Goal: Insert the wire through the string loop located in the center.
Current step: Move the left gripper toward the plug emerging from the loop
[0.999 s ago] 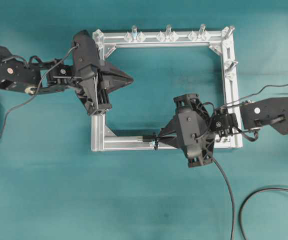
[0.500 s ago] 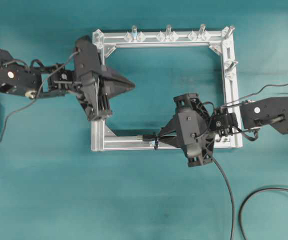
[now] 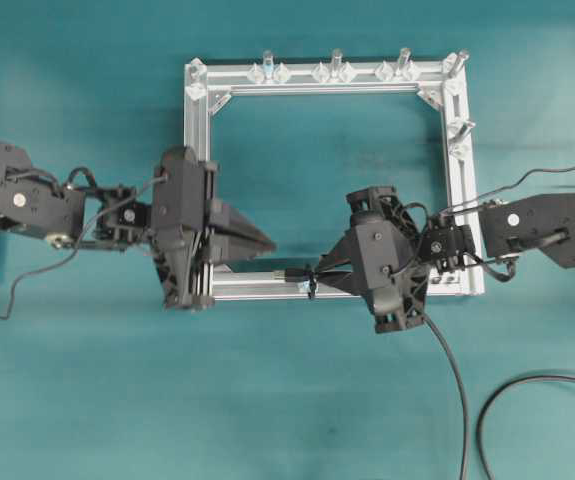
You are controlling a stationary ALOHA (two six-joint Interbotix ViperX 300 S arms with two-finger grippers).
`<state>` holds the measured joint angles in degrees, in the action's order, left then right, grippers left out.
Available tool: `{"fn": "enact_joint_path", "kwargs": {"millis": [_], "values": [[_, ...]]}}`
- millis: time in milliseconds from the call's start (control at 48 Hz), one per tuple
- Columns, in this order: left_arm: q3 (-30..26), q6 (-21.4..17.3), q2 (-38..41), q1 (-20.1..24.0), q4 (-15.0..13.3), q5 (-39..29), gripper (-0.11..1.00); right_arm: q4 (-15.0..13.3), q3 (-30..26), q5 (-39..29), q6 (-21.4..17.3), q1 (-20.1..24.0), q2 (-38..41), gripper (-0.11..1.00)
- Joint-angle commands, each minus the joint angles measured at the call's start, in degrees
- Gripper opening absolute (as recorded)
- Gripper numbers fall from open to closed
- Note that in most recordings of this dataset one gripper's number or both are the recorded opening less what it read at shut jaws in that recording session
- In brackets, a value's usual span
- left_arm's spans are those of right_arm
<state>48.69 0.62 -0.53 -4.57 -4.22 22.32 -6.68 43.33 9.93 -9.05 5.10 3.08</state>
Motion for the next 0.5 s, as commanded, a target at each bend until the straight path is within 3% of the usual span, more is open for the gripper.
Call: {"fn": "enact_joint_path", "kwargs": {"millis": [0,479], "values": [[-1.32,0.35,-1.32,-1.23,0.18,-0.79,0.00,0.09,-0.88,0.53,0.09,-0.18,-0.70,0.11],[-5.01,0.26,0.18,-1.14,0.18,-9.49,0.00,0.09,-0.88,0.53,0.09,-0.18,-0.70,0.11]]}}
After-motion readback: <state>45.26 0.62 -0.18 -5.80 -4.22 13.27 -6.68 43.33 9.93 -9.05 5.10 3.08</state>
